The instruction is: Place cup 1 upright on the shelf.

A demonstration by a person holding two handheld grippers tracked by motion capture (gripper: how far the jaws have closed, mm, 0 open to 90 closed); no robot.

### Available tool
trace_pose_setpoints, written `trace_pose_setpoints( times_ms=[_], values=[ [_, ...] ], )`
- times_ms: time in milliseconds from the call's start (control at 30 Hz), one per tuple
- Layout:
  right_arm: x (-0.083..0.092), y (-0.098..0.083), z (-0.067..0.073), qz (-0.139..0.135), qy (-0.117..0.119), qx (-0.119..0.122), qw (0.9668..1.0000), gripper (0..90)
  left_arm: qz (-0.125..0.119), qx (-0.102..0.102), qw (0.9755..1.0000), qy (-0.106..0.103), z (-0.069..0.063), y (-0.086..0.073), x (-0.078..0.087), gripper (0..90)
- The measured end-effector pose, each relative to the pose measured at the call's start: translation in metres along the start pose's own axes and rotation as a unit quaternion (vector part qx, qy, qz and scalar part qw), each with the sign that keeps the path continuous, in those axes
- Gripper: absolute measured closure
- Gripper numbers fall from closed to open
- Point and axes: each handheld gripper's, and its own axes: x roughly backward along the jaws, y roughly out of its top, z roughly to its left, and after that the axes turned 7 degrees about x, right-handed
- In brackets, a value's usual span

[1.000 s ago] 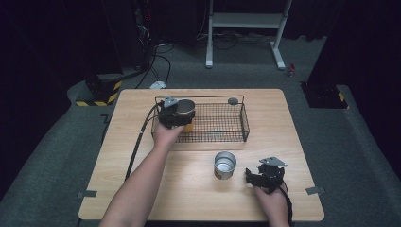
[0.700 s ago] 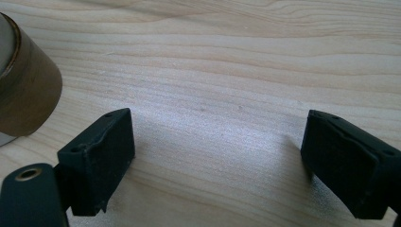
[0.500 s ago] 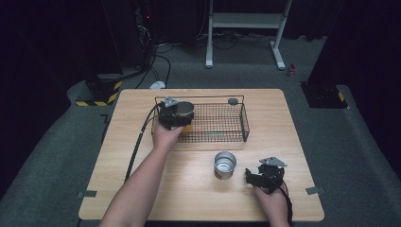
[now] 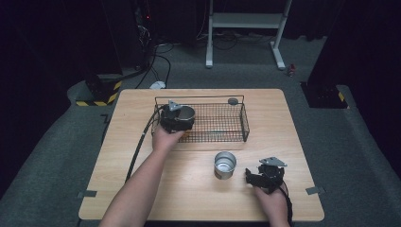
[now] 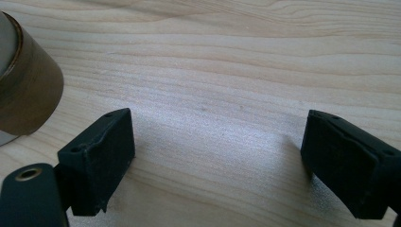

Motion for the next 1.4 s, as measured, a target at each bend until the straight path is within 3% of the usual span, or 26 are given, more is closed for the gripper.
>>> trace_pose_setpoints(
  times_ms=[433, 733, 1067, 1133, 1333, 1400],
  values=[
    [0.000, 0.000, 0.000, 0.000, 0.003, 0.003, 1.0000, 10.4, 0.016, -0.009, 0.9998, 0.008, 0.008, -0.004, 0.007, 13.9],
    [0.000, 0.000, 0.000, 0.000, 0.003, 0.003, 1.0000, 10.5, 0.019, 0.000, 0.9998, 0.011, 0.012, -0.005, 0.006, 14.3],
    [0.000, 0.000, 0.000, 0.000, 0.003, 0.003, 1.0000, 10.5, 0.031, 0.010, 0.9992, 0.023, 0.007, -0.003, 0.003, 14.4],
    [0.000, 0.000, 0.000, 0.000, 0.003, 0.003, 1.0000, 10.6, 0.041, 0.000, 0.9986, 0.032, 0.005, -0.003, 0.002, 13.9],
    [0.001, 0.000, 0.000, 0.000, 0.003, 0.004, 1.0000, 10.6, 0.038, 0.000, 0.9989, 0.029, 0.004, -0.002, 0.002, 9.1],
    [0.001, 0.000, 0.000, 0.000, 0.004, 0.004, 1.0000, 10.6, 0.036, 0.010, 0.9990, 0.026, 0.004, -0.002, 0.002, 5.5]
  ],
)
